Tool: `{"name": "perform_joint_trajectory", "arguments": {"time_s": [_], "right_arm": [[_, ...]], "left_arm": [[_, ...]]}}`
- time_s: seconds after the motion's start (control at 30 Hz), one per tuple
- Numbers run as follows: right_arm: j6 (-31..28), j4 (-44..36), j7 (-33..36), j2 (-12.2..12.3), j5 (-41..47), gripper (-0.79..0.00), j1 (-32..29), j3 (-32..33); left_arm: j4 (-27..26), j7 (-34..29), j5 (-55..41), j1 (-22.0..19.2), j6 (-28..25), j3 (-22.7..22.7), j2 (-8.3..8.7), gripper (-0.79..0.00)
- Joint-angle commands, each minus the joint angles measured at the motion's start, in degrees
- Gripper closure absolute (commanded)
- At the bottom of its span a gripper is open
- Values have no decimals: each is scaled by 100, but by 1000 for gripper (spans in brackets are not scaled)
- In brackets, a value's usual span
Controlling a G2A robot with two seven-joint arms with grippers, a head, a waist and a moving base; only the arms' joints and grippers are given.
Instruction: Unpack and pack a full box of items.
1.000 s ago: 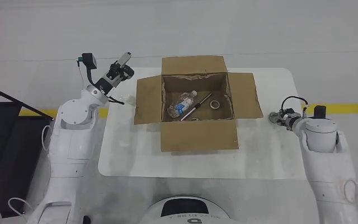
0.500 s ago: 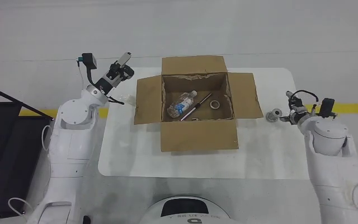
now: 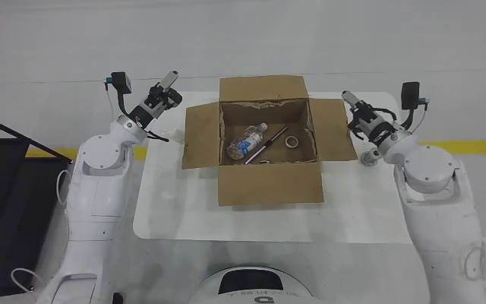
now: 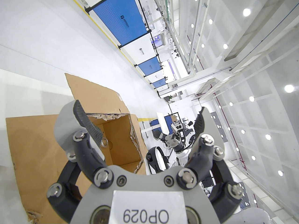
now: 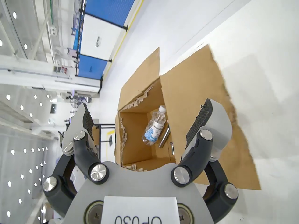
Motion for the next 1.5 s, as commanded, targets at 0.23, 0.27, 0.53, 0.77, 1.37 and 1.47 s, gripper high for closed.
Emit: {"name": "perform_joint_trajectory", "arguments": {"time_s": [0.23,0.27,0.53,0.77,1.37,1.47], "right_arm": [[-4,6,-7,0,19,-785,-5,16],[-4,6,-7,0,19,-785,-5,16],[-219,-417,214,2,-537,-785,222,-501],[-695,-925,1477,3,-1187,-785,849,-1521],[1328,1812,2889,-656,-2878,-536,3532,-4695],[1446,2207,3030,-757,-3101,-650,3783,-4965]], "left_arm": [[2,0,-4,-1,1,0,0,-785],[2,0,-4,-1,1,0,0,-785],[2,0,-4,-1,1,0,0,-785],[2,0,-4,-1,1,0,0,-785],[2,0,-4,-1,1,0,0,-785],[2,0,-4,-1,1,0,0,-785]]}}
